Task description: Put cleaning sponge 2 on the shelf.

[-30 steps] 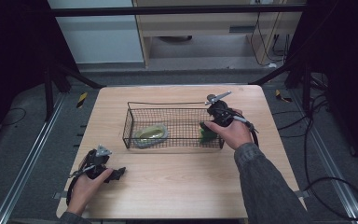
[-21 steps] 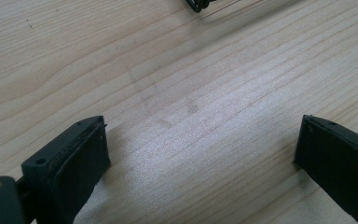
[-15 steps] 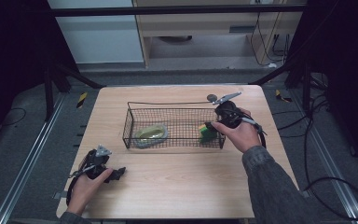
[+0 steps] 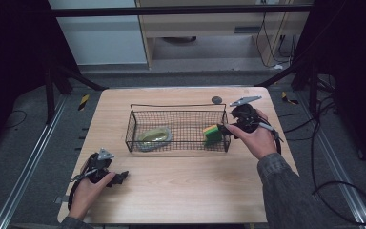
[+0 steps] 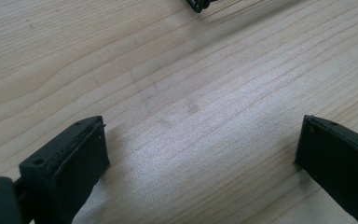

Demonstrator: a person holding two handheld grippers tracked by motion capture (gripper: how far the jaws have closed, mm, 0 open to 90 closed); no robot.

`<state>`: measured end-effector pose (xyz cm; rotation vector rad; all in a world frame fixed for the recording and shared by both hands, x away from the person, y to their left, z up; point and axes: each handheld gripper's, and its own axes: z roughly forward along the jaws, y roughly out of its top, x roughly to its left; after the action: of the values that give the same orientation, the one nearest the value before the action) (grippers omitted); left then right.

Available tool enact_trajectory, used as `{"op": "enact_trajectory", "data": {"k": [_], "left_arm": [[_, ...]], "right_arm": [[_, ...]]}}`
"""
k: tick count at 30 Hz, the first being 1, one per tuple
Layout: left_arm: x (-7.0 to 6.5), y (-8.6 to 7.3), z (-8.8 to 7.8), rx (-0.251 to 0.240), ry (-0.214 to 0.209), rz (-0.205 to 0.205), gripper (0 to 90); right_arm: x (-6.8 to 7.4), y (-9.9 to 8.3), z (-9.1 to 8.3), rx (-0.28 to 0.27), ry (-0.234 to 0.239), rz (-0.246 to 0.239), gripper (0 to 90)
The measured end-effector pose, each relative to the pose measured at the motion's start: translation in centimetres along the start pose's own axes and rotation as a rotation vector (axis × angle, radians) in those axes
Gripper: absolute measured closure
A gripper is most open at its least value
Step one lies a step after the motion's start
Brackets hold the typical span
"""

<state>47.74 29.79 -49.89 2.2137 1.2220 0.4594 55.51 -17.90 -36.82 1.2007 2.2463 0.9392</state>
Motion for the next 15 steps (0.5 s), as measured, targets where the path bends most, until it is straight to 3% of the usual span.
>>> {"op": "enact_trajectory", "data": {"k": [5, 15], "left_arm": [[0.0, 0.0, 0.0, -0.002, 0.000, -0.001, 0.7], [0.0, -0.1, 0.1, -0.017, 0.001, -0.006, 0.0]], "right_arm": [[-0.7, -0.8, -0.9, -0.026, -0.022, 0.023, 5.5], [-2.4, -2.9, -2.6, -0.050, -0.081, 0.062, 6.9]]}}
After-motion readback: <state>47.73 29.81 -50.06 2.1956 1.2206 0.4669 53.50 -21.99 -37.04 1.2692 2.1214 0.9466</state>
